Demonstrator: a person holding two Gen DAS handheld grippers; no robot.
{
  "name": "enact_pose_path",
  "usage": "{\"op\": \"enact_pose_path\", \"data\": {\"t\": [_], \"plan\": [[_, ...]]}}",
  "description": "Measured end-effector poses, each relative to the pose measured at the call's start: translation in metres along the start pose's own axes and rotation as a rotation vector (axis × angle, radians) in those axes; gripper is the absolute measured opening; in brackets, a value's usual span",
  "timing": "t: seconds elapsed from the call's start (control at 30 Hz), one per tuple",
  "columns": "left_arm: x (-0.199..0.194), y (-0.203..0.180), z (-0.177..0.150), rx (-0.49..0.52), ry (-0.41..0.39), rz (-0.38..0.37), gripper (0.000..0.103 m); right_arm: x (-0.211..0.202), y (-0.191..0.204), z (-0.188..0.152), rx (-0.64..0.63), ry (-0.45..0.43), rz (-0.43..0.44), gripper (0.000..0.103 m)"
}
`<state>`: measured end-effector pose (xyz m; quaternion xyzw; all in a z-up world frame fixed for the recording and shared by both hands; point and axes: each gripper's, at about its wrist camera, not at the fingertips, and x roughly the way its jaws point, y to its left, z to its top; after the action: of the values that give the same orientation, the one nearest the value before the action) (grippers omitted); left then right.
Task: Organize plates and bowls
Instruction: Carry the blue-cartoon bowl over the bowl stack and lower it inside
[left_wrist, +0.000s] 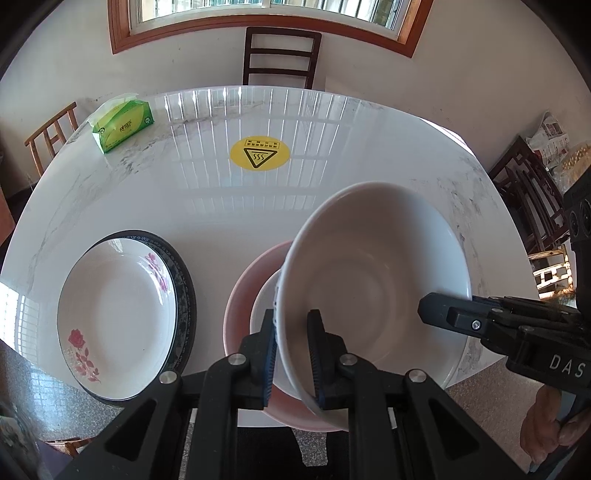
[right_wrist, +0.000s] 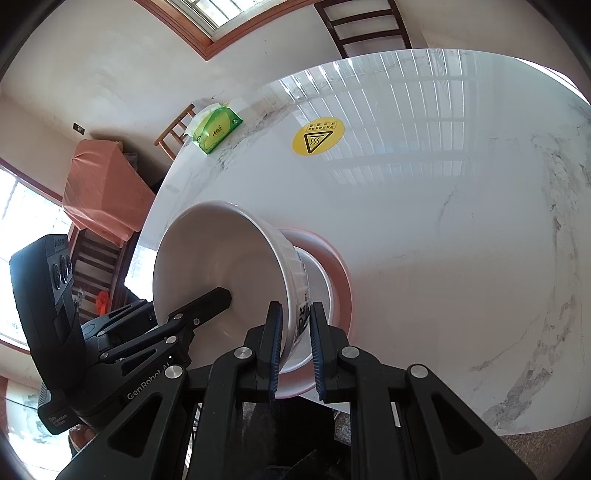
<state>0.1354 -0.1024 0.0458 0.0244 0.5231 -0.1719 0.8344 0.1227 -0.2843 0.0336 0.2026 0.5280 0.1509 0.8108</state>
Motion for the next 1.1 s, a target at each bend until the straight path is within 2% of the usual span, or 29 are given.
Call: {"op": "enact_pose_path", "data": {"t": [1.1], "plan": [[0.012, 0.011, -0.012, -0.014, 0.032, -0.024, 0.017, 0.014, 0.005, -0.009, 0.004, 0.015, -0.015, 0.014]]}}
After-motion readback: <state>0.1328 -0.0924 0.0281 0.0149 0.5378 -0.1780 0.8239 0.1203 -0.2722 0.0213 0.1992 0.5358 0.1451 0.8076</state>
